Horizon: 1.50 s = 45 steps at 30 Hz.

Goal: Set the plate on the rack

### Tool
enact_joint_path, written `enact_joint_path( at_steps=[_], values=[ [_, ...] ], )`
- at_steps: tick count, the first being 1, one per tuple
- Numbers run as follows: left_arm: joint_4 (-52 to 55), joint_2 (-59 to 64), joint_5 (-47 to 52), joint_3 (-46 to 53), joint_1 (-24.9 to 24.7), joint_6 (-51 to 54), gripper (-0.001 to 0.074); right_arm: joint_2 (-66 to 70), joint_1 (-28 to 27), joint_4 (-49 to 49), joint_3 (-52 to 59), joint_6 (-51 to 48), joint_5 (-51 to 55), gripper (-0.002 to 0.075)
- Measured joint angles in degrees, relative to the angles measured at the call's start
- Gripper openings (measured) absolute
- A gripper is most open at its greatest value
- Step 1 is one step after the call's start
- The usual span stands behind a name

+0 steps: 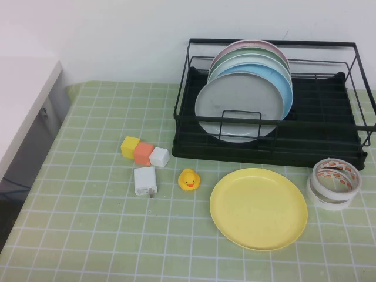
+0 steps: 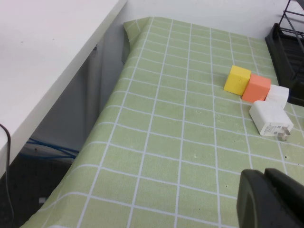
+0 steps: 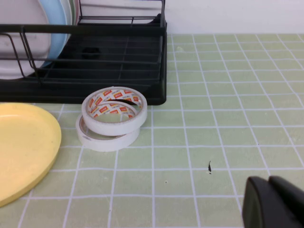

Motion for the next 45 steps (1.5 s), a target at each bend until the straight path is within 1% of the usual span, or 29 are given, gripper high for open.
enact_joint_path(
  at_steps=[13, 17, 19, 21, 23, 26, 27, 29, 31, 35, 41, 45],
  values=[
    [0.00, 0.00, 0.00, 0.00, 0.00, 0.00, -0.0003, 0.00, 0.00, 0.00, 0.00, 0.00, 0.00, -0.0002],
    [-3.11, 0.00, -0.26, 0.00, 0.00, 0.00, -0.0003, 0.00, 0.00, 0.00, 0.00, 0.00, 0.00, -0.0002],
    [-8.14, 0.00, -1.32, 0.00, 0.00, -0.73, -0.0003, 0.00, 0.00, 0.00, 0.00, 0.00, 0.00, -0.0002],
    [-16.08, 0.00, -3.12, 0.11, 0.00, -2.43, -0.0003, 0.00, 0.00, 0.12, 0.00, 0.00, 0.00, -0.0002],
    [-29.02, 0.00, -6.38, 0.11, 0.00, -5.91, -0.0003, 0.00, 0.00, 1.82, 0.00, 0.19, 0.00, -0.0002],
    [-48.49, 0.00, -10.62, 0.11, 0.00, -9.53, -0.0003, 0.00, 0.00, 11.76, 0.00, 2.79, 0.00, -0.0002],
    [-53.88, 0.00, -11.93, 0.11, 0.00, -9.96, -0.0003, 0.00, 0.00, 16.75, 0.00, 4.16, 0.00, -0.0002],
    [-60.93, 0.00, -14.15, 0.11, 0.00, -10.32, -0.0003, 0.00, 0.00, 25.66, 0.12, 6.08, 0.00, -0.0002],
    [-63.91, 0.00, -16.06, 0.11, 0.00, -10.32, -0.0003, 0.00, 0.00, 32.00, 0.34, 6.86, -0.40, -0.0002],
    [-68.11, 0.00, -20.37, 0.11, 0.00, -10.32, -0.0003, 0.00, 0.00, 40.15, 0.47, 7.76, -3.15, -0.0002],
    [-71.29, -0.12, -23.71, 0.11, 0.00, -10.32, -0.0003, 0.00, 0.00, 42.38, 0.47, 7.40, -4.19, -0.0002],
    [-71.67, -0.12, -25.15, 0.11, -0.05, -10.32, -0.0003, 0.00, 0.00, 43.60, 0.47, 7.13, -1.87, -0.0002]
  ],
)
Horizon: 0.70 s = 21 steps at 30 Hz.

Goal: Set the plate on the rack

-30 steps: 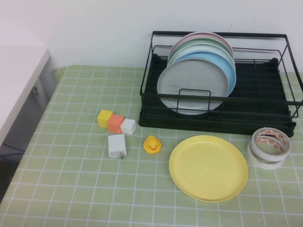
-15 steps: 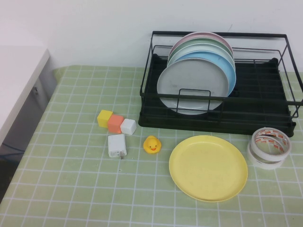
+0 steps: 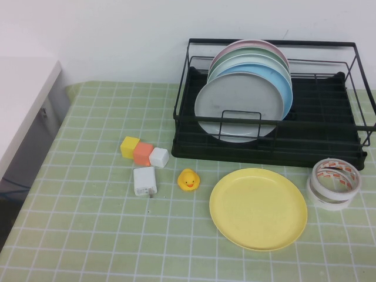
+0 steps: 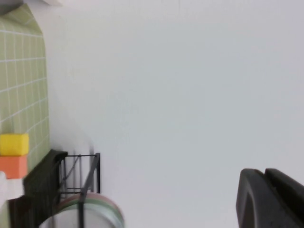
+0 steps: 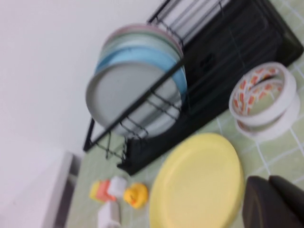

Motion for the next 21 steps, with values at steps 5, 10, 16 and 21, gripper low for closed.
enact_joint_path(
  at_steps=[5, 10, 16, 21],
  values=[
    [8.91, 0.00, 7.58, -1.26, -0.42, 10.38, -0.0003, 0.00, 0.00, 0.76, 0.00, -7.12, 3.21, -0.0002],
    [24.67, 8.49, 21.73, -13.43, -0.53, 30.23, -0.0002, 0.00, 0.00, 1.65, 0.00, -10.94, 3.41, -0.0002],
    [35.64, 28.87, 34.22, -30.63, -0.53, 39.61, -0.0002, 0.00, 0.00, 2.12, 0.00, -12.10, 3.29, -0.0002],
    [37.04, 45.24, 44.34, -41.16, -0.53, 48.51, -0.0003, 0.00, 0.00, 2.67, 0.00, -12.14, 1.76, -0.0002]
  ],
)
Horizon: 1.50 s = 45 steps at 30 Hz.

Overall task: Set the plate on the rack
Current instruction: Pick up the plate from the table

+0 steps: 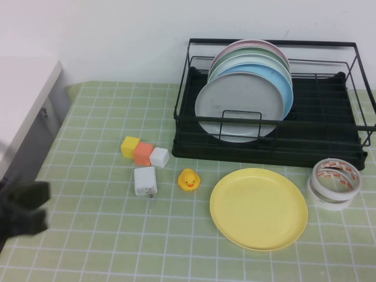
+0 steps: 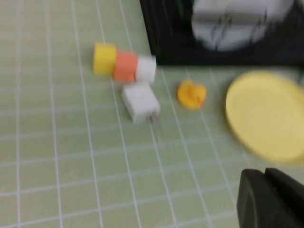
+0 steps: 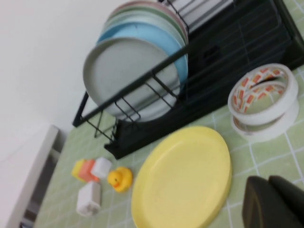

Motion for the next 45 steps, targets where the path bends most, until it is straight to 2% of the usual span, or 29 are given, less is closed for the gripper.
enact_joint_path(
  at_steps=[4, 7, 12, 16, 19, 22, 24, 26, 28, 36, 45],
  values=[
    [1.31, 9.54, 2.46, -4.99, -2.09, 2.64, -0.0002, 0.00, 0.00, 2.29, 0.00, -0.09, -1.82, -0.0002],
    [4.08, 16.29, 2.25, -7.83, -6.39, 2.24, -0.0002, 0.00, 0.00, 2.55, 0.00, -0.09, -1.43, -0.0002],
    [13.36, 27.43, 2.46, -13.88, -16.50, -10.49, -0.0002, 0.00, 0.00, 2.21, 0.00, -0.12, 3.02, -0.0002],
    [20.80, 35.84, 2.83, -19.25, -24.28, -16.87, 0.0004, 0.00, 0.00, 2.21, 0.00, -0.22, 3.57, -0.0002],
    [25.23, 42.03, 3.11, -23.90, -29.39, -22.10, 0.0054, 0.00, 0.00, 2.21, 0.00, -0.25, 3.57, -0.0002],
    [27.00, 48.87, 5.28, -30.00, -32.64, -27.16, 0.0181, 0.00, 0.00, 2.21, 0.00, -0.35, 3.70, -0.0002],
    [26.82, 54.05, 7.69, -34.46, -33.21, -30.27, 0.0291, 0.00, 0.00, 2.21, 0.00, -0.71, 3.70, -0.0002],
    [26.35, 59.14, 9.33, -38.40, -33.21, -32.25, 0.0367, 0.00, 0.00, 2.21, 0.00, -1.55, 3.70, -0.0002],
    [26.19, 63.35, 10.09, -42.12, -33.21, -34.56, 0.0397, 0.00, 0.00, 2.21, 0.00, -2.49, 3.70, -0.0002],
    [23.63, 75.76, 8.79, -53.20, -33.21, -37.02, 0.0342, 0.00, 0.00, 2.21, 0.00, -2.49, 3.70, -0.0002],
    [24.92, 83.40, 6.35, -55.81, -33.21, -38.51, 0.0334, 0.00, 0.00, 2.21, 0.00, -3.76, 3.70, -0.0002]
  ],
)
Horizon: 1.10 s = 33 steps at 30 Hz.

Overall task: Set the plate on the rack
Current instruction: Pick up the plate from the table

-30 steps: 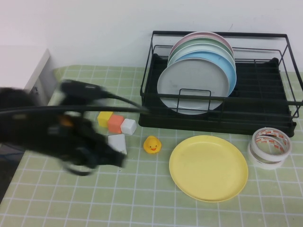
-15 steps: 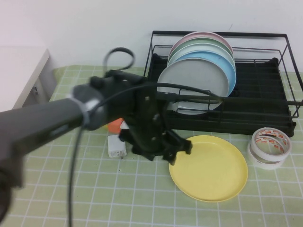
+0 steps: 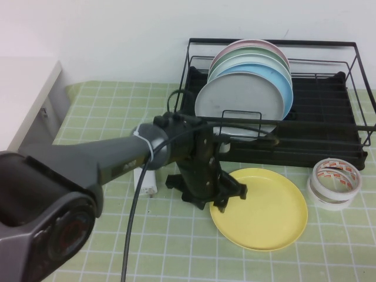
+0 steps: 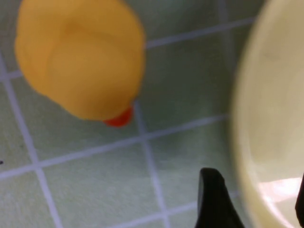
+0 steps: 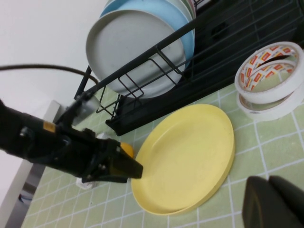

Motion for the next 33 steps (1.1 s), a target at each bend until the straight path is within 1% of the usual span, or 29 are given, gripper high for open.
enact_joint_path(
  at_steps=[5, 19, 23, 26, 29, 31, 33],
  values=[
    [1.27, 2.11, -0.53, -0.10, 0.00, -1.09, 0.0333, 0.00, 0.00, 0.11, 0.00, -0.94, 0.00, -0.0002],
    [1.06, 2.90, -2.81, -0.22, 0.00, -3.17, 0.0332, 0.00, 0.00, 0.37, 0.00, -1.26, 0.02, -0.0002],
    [0.45, 3.26, -2.81, -0.59, 0.00, -3.70, 0.0313, 0.00, 0.00, 0.37, 0.00, -1.40, 0.12, -0.0002],
    [-0.07, 3.50, -2.70, -1.08, 0.00, -3.70, 0.0279, 0.00, 0.00, 0.37, 0.00, -1.40, 0.12, -0.0002],
    [-0.21, 3.63, -2.70, -1.10, 0.00, -3.73, 0.0209, 0.00, 0.00, 0.37, 0.00, -1.40, 0.12, -0.0002],
    [-0.59, 3.74, -3.02, -1.10, 0.10, -3.83, 0.0127, 0.00, 0.00, 0.37, 0.00, -1.40, 0.12, -0.0002],
    [-1.49, 3.86, -3.54, -1.10, 0.10, -4.09, 0.0060, 0.00, 0.00, 0.37, 0.00, -1.40, 0.12, -0.0002]
  ],
)
